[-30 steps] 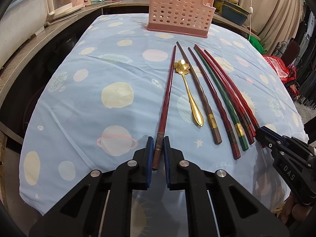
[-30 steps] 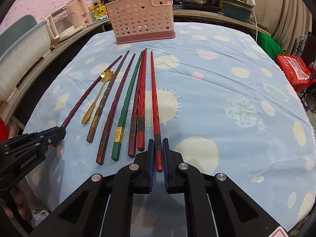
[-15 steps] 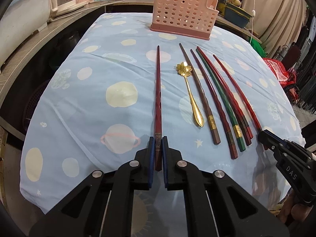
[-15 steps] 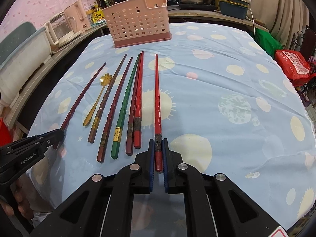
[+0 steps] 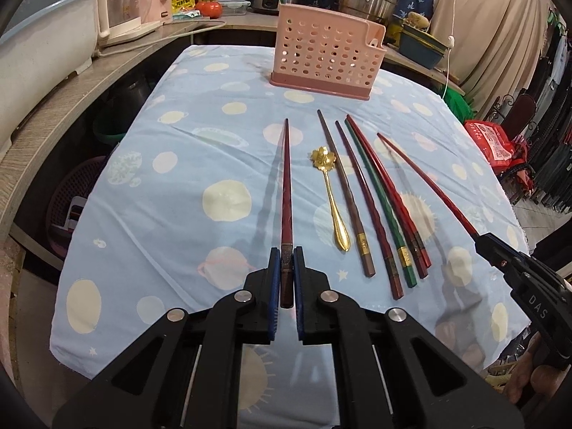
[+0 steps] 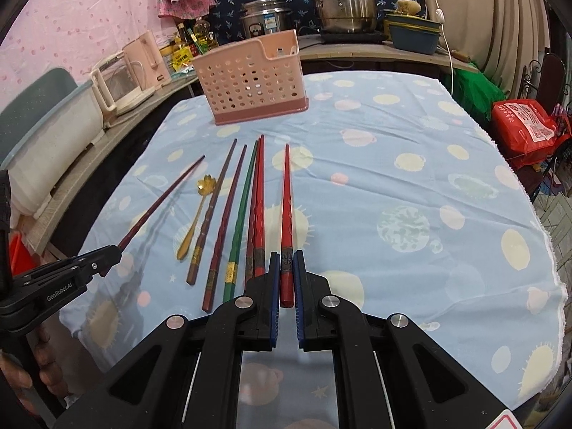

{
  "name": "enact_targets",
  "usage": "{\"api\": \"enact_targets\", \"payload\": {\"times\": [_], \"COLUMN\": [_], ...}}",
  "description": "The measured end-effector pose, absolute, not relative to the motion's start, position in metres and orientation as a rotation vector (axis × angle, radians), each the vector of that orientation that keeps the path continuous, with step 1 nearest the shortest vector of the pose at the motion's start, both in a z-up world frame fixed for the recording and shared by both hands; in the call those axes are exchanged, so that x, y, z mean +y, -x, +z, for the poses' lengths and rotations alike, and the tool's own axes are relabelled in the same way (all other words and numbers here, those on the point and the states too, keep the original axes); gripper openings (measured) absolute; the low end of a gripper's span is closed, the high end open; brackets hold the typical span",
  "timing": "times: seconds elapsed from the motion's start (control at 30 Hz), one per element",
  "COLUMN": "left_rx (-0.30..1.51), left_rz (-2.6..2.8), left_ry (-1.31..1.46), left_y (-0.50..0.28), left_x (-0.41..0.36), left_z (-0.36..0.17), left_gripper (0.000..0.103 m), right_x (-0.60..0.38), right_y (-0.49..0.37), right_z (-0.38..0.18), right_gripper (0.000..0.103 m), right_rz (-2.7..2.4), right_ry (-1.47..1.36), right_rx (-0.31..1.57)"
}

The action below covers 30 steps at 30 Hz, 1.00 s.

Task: Organize utensils
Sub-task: 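Lift both chopsticks and lower them into the pink caddy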

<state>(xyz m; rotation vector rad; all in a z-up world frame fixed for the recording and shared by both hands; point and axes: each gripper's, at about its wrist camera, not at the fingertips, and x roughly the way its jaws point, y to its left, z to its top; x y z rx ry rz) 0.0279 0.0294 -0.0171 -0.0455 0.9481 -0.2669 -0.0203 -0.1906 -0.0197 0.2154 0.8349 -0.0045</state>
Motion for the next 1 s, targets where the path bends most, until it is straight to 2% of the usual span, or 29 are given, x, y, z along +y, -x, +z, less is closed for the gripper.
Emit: {"api": "enact_targets", "payload": {"times": [1.0], "left_rx": [0.650], "left_rz": [-0.278], "left_ry": [0.086], "left_y": [-0.065], "left_x": [0.034], "left_z": [0.122], "left_gripper": [0.007], "right_x": [-0.213], "right_y": [-0.008], "right_z": [0.097], "right_gripper": [0.007], "right_rz": [0.018], "right_ry": [-0.217], "right_rx": [0.572]}}
